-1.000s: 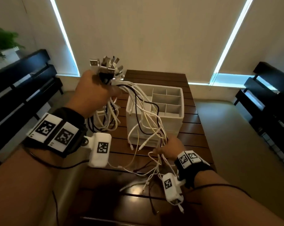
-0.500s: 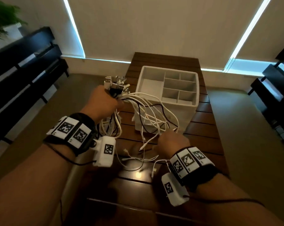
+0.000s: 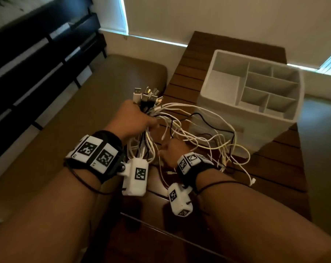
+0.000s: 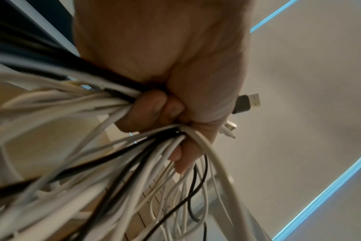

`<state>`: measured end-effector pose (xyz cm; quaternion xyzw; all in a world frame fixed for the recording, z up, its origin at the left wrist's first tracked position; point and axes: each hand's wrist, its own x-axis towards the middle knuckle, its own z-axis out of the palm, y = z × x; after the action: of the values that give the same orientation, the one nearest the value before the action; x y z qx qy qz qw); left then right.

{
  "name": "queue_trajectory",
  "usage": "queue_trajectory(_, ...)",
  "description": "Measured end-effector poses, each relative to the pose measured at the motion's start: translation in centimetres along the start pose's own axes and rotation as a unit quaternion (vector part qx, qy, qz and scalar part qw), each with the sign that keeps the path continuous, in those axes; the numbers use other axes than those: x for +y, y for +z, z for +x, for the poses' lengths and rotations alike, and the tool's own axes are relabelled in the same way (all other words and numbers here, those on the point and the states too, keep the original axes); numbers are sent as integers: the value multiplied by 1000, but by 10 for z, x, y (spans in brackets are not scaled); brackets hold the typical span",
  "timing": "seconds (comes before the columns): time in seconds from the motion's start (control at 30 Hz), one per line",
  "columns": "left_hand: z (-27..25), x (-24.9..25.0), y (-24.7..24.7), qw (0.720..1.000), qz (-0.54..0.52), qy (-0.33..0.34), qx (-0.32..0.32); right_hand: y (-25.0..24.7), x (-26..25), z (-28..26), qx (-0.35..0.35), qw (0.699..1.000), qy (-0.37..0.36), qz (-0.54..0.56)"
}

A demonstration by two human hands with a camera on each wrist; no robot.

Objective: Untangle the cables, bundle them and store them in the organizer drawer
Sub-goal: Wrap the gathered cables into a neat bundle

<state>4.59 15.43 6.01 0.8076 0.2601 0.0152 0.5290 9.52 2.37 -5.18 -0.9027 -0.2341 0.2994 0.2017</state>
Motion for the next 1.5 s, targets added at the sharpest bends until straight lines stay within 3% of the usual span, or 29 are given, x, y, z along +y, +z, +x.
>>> queue_trajectory(0.27, 15, -36, -16, 997, -37, -61, 8, 40, -7, 44, 35, 989, -53, -131)
queue_trajectory(0.4, 21, -52, -22, 996, -47, -81, 9, 47, -14, 67, -33, 975, -67, -209)
queue_trajectory(0.53, 25, -55, -22, 995, -68, -75, 18, 34, -32, 78, -116, 977, -59, -168)
queue_trajectory(0.67, 28, -49, -19, 995, -67, -67, 9, 22, -49, 80, -105, 991, -67, -47)
queue_trajectory(0.77, 29, -44, -20, 995, -69, -69, -6, 12, -56, 71, -149, 987, -50, 15)
queue_trajectory(0.97, 18, -17, -20, 999, -4, -6, -34, -9, -5, 15, -220, 972, -49, 71)
queue_trajectory(1.1, 0, 26, -10, 992, 52, 92, -75, -56, 49, -65, -157, 977, -78, 125)
queue_trajectory(1.2, -16, 72, 2, 975, 107, 170, -99, -80, 86, -113, -59, 991, -58, 101)
queue_trajectory(1.27, -26, 102, 16, 956, 166, 213, -111, -101, 97, -139, 100, 988, -10, 115)
queue_trajectory(1.33, -37, 128, 30, 939, 214, 240, -123, -129, 93, -165, 306, 930, -13, 201)
queue_trajectory(1.37, -44, 139, 38, 931, 232, 249, -129, -144, 86, -181, 373, 896, -40, 238)
queue_trajectory(1.4, -52, 150, 45, 924, 246, 261, -134, -156, 78, -194, 394, 880, -77, 256)
queue_trajectory(1.5, -78, 180, 63, 906, 244, 306, -160, -173, 56, -204, 318, 899, -160, 254)
